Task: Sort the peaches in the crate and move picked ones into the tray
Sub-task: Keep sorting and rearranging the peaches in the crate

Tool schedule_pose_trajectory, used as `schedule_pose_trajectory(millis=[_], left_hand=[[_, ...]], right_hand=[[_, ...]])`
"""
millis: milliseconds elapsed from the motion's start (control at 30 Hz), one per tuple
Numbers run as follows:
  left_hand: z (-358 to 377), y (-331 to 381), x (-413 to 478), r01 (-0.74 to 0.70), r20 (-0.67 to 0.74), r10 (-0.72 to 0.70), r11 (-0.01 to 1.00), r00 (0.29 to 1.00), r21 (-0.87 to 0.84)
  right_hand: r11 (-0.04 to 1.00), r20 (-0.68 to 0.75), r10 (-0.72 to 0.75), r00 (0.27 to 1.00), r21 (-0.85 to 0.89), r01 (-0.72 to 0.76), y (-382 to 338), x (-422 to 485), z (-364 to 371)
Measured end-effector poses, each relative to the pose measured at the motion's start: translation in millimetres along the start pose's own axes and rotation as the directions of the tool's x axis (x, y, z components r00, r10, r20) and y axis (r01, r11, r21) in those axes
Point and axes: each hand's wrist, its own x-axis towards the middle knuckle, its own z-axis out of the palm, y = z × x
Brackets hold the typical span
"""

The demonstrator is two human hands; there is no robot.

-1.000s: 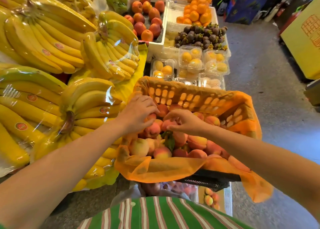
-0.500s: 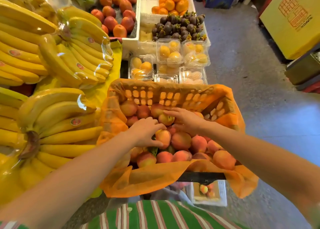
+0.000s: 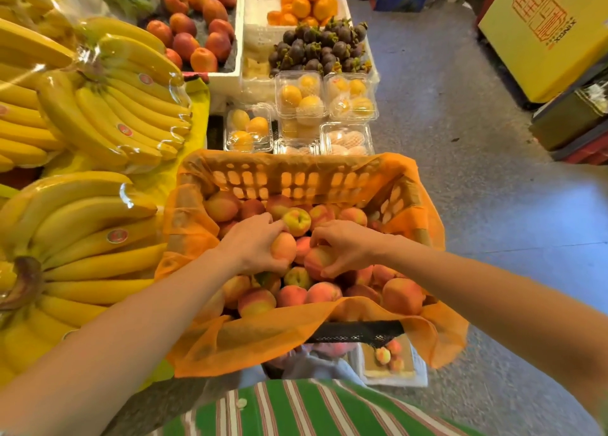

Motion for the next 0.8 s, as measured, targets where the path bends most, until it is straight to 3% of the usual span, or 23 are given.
schedule_pose_trajectory(millis=[133, 267, 433, 800], left_hand=[[-8.3, -7.5, 2.3, 0.101, -0.069, -0.109, 0.988, 0.992, -0.114], [-15.9, -15.8, 9.7, 0.199, -0.144, -0.222, 0.967, 0.964, -0.159], [-14.4, -22.9, 20.9, 0.232, -0.184, -0.253, 0.964, 0.950, -0.128], [-7.8, -40.7, 30.3, 0.233, -0.127, -0.234, 0.972, 0.964, -0.025]], right_hand=[[0.980, -0.171, 0.092, 0.981, 0.189, -0.059, 10.9, -2.3, -11.3], [0.951, -0.328, 0.229, 0.916, 0.277, -0.139, 33.7, 2.2, -28.1], [0.950, -0.415, 0.299, 0.859, 0.213, -0.228, 45.2, 12.1, -28.7], [0.943, -0.478, 0.329, 0.815, 0.121, -0.310, 45.9, 9.4, -14.7]])
